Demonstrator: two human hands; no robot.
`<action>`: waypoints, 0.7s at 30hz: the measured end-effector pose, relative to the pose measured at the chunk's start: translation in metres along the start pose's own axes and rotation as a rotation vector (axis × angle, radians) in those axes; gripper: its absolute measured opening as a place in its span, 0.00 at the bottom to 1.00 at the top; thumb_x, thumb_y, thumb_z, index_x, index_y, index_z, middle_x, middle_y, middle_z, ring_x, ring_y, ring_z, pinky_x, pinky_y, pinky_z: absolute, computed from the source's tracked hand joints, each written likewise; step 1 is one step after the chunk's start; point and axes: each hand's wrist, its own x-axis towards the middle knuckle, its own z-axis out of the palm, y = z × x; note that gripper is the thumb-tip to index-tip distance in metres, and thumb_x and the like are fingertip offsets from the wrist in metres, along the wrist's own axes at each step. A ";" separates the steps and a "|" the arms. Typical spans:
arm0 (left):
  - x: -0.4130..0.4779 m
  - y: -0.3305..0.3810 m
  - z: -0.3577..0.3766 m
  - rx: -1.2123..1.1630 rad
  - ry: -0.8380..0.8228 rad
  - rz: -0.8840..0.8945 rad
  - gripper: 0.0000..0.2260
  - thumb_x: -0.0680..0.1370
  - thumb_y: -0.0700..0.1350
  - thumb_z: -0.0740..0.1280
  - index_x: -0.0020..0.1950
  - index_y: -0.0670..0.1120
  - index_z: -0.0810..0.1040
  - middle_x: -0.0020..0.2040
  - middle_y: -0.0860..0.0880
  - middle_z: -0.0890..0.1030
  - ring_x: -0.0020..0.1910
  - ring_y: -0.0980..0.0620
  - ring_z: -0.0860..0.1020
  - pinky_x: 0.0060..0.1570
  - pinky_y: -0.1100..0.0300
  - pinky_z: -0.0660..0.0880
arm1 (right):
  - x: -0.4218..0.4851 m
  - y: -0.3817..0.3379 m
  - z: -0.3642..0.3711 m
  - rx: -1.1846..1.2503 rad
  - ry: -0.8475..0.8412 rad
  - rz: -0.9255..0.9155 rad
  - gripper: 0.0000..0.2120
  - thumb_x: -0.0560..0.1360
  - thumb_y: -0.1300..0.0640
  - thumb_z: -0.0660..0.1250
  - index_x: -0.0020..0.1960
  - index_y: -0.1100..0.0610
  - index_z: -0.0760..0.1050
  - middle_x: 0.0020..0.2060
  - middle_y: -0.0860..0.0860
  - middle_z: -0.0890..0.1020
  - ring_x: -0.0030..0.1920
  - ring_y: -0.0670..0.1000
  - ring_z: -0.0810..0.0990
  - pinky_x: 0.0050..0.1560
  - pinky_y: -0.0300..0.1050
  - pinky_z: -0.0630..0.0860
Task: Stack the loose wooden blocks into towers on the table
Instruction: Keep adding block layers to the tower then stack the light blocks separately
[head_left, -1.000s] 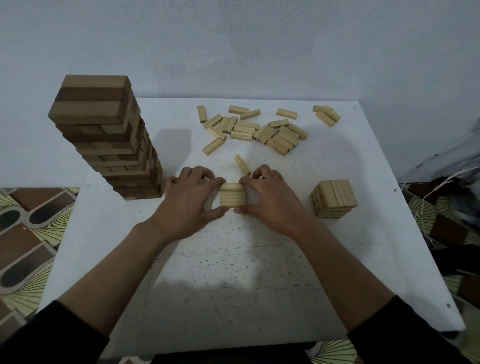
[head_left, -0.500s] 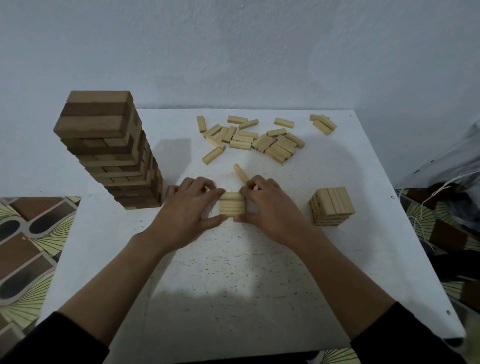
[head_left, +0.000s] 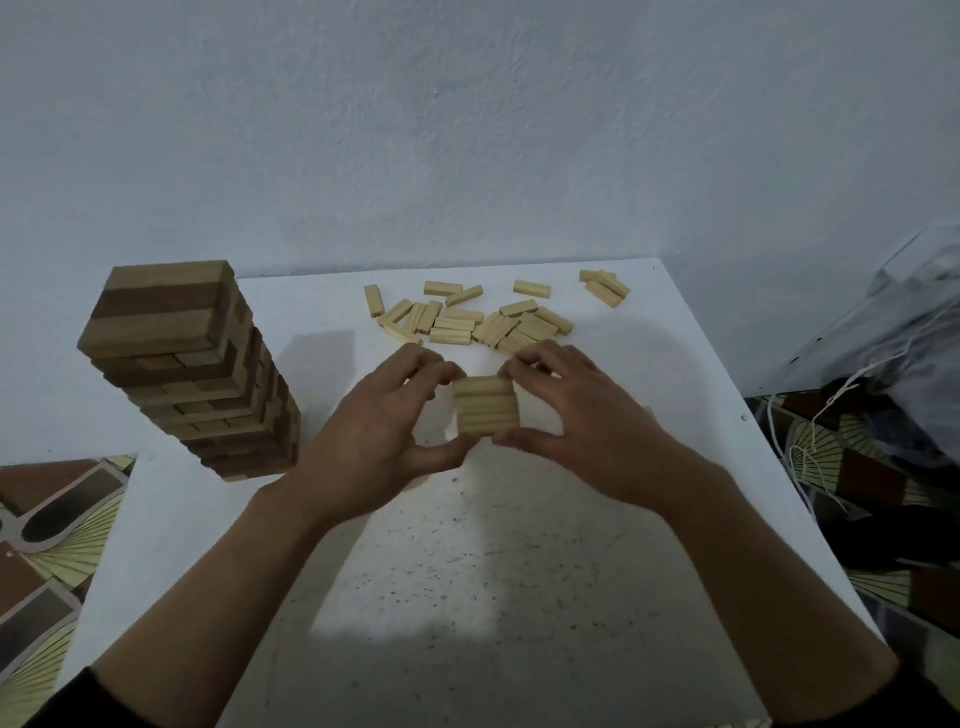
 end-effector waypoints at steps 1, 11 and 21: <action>0.007 0.006 0.002 -0.019 0.021 0.014 0.26 0.74 0.62 0.67 0.64 0.46 0.76 0.58 0.51 0.74 0.51 0.53 0.74 0.45 0.63 0.74 | -0.004 0.006 -0.007 0.056 -0.003 0.014 0.32 0.75 0.37 0.67 0.73 0.52 0.70 0.66 0.44 0.69 0.67 0.44 0.64 0.65 0.41 0.66; 0.055 0.074 0.061 -0.053 0.046 -0.079 0.28 0.68 0.69 0.66 0.59 0.52 0.79 0.52 0.57 0.75 0.50 0.59 0.71 0.53 0.51 0.70 | -0.051 0.085 -0.051 0.267 -0.076 0.146 0.25 0.68 0.40 0.71 0.64 0.39 0.73 0.58 0.34 0.72 0.63 0.40 0.67 0.51 0.23 0.63; 0.060 0.094 0.093 -0.066 0.042 -0.139 0.29 0.67 0.72 0.66 0.58 0.53 0.81 0.52 0.57 0.75 0.53 0.57 0.70 0.54 0.50 0.65 | -0.066 0.124 -0.052 0.260 -0.203 0.203 0.25 0.69 0.38 0.72 0.65 0.35 0.72 0.60 0.34 0.73 0.65 0.39 0.66 0.56 0.38 0.68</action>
